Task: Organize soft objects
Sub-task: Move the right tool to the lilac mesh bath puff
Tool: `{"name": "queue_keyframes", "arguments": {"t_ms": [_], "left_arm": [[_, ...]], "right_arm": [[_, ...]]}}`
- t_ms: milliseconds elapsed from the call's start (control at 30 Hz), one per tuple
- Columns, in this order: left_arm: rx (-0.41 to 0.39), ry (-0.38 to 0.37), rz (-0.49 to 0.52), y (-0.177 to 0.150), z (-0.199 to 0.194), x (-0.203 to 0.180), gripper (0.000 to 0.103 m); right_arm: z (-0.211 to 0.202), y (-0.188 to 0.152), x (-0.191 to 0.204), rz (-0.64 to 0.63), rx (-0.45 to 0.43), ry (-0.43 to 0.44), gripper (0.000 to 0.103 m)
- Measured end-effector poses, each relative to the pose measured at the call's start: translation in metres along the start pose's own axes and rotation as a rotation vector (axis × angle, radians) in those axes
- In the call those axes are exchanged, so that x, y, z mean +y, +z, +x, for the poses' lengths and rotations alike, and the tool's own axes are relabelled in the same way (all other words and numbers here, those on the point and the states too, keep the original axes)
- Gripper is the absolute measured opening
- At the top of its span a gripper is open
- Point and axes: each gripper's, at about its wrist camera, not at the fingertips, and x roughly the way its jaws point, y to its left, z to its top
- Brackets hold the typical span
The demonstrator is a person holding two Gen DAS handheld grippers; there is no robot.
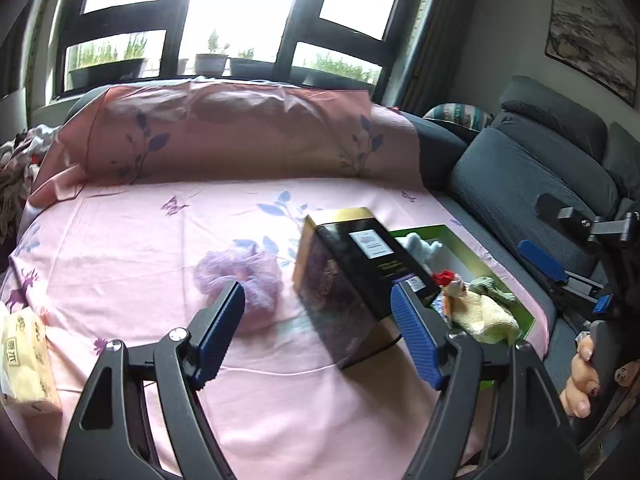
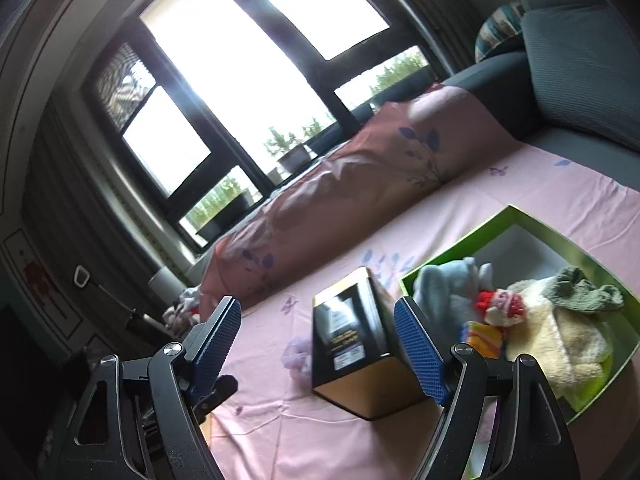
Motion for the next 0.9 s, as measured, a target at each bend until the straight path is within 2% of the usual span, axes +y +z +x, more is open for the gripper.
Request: {"name": "queue_keyframes", "arguments": {"t_ms": [133, 233, 300, 367, 467, 533, 667, 800, 900], "left_arm": [[-0.004, 0.055, -0.1, -0.006, 0.002, 0.047, 0.075], [-0.002, 0.051, -0.182, -0.011, 0.011, 0.076, 0.074], [0.035, 0.058, -0.227, -0.013, 0.024, 0.091, 0.073], [0.072, 0.062, -0.256, -0.012, 0.037, 0.101, 0.073], [0.098, 0.028, -0.294, -0.012, 0.053, 0.112, 0.073], [0.128, 0.01, -0.318, -0.014, 0.065, 0.117, 0.073], [0.182, -0.021, -0.396, -0.018, 0.09, 0.132, 0.064], [0.223, -0.049, -0.449, -0.018, 0.11, 0.143, 0.063], [0.24, -0.079, -0.49, -0.019, 0.121, 0.149, 0.063]], "right_arm": [[0.022, -0.013, 0.037, -0.074, 0.072, 0.078, 0.08], [0.044, -0.024, 0.06, -0.105, 0.131, 0.086, 0.08], [0.066, -0.033, 0.075, -0.128, 0.198, 0.083, 0.08], [0.091, -0.042, 0.089, -0.158, 0.276, 0.059, 0.068], [0.139, -0.052, 0.101, -0.172, 0.43, 0.033, 0.062], [0.171, -0.056, 0.1, -0.152, 0.522, 0.01, 0.053], [0.227, -0.059, 0.094, -0.169, 0.629, -0.154, 0.05], [0.275, -0.056, 0.086, -0.195, 0.731, -0.288, 0.05], [0.303, -0.056, 0.091, -0.302, 0.772, -0.385, 0.05]]}}
